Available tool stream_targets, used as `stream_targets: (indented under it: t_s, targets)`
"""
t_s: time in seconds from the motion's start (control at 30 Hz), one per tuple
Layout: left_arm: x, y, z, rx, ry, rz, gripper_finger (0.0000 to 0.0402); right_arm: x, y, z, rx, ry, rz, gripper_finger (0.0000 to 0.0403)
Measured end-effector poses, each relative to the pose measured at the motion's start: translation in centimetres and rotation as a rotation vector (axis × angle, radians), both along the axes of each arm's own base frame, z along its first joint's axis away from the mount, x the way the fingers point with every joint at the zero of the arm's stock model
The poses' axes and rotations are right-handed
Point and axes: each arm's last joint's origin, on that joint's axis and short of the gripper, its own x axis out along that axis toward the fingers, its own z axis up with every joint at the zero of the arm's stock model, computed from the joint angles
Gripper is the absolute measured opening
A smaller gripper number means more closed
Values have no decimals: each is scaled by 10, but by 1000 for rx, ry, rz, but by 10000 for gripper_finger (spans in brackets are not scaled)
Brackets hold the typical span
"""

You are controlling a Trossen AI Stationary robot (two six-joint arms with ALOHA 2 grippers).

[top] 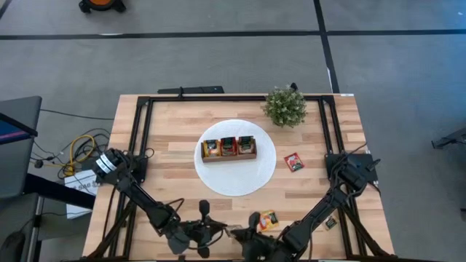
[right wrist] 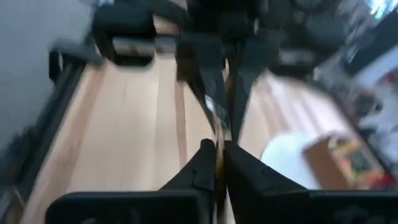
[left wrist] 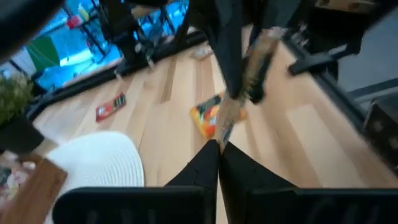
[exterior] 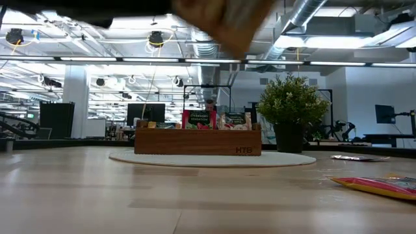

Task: Pick & Place Tea
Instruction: Put the brown tea bag into the right section of the wooden organizer

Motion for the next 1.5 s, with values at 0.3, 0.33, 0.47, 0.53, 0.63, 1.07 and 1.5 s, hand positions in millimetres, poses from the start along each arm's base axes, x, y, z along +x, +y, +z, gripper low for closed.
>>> stream_targets:
  t_s: [0.3,0.33,0.47,0.53,0.63,1.07,1.5]
  targets:
    - [14,33,-23,-190,209,95,0,7,-41,11,276,288,-146,142]
    - [16,36,-24,-221,224,101,0,11,-44,11,288,309,-133,155]
    - [20,43,-26,-282,255,122,0,22,-58,4,301,360,-144,184]
    - [20,43,-27,-290,259,124,0,26,-63,4,302,352,-157,182]
    - [20,43,-27,-294,260,126,0,29,-67,5,308,348,-168,158]
    - [21,43,-25,-313,245,124,3,33,-68,-2,295,362,-156,6]
    - [-34,45,12,-235,301,313,123,-23,-109,-16,257,203,-313,0]
